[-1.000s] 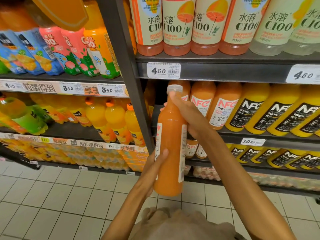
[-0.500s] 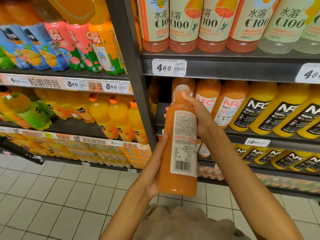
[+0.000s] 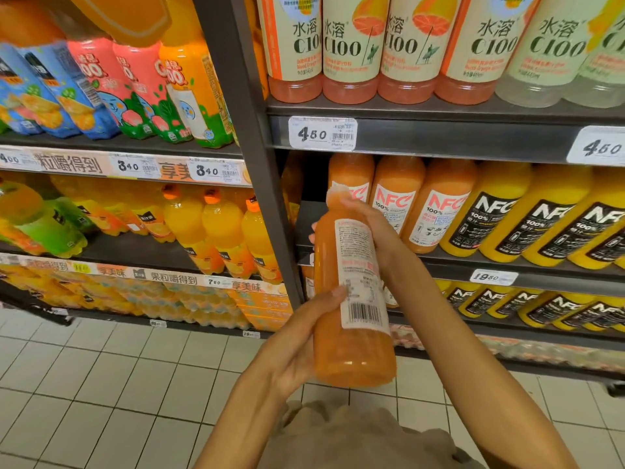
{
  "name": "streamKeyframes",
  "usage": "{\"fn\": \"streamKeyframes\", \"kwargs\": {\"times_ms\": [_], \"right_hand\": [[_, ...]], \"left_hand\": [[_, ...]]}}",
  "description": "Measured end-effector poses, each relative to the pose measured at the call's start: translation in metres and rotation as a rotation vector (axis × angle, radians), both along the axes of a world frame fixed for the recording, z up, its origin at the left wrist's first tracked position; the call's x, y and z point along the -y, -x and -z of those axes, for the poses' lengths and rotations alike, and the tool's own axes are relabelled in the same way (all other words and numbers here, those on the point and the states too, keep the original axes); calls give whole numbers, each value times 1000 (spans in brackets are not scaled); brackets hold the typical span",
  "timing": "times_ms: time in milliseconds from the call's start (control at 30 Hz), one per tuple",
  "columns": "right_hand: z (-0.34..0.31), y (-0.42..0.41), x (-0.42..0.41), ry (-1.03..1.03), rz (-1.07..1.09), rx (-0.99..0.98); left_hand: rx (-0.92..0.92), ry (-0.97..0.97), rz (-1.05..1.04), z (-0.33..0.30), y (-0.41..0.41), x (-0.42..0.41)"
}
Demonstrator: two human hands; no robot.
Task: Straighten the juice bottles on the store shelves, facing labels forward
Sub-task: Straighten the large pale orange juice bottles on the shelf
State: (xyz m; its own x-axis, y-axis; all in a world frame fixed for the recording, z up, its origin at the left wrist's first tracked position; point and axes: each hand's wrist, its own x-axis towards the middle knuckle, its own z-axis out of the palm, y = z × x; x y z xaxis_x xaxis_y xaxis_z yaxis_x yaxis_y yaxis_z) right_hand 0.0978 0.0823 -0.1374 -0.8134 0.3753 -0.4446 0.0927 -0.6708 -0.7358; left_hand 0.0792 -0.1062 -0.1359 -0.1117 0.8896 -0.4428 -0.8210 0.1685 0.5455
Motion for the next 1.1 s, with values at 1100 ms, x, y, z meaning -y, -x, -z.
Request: {"fn": "streamKeyframes", "kwargs": {"times_ms": [1100], "right_hand": [[-88,-29,16,-755,-254,-441]], "left_hand": [[-1013,-193,148,10,35,-23]]}}
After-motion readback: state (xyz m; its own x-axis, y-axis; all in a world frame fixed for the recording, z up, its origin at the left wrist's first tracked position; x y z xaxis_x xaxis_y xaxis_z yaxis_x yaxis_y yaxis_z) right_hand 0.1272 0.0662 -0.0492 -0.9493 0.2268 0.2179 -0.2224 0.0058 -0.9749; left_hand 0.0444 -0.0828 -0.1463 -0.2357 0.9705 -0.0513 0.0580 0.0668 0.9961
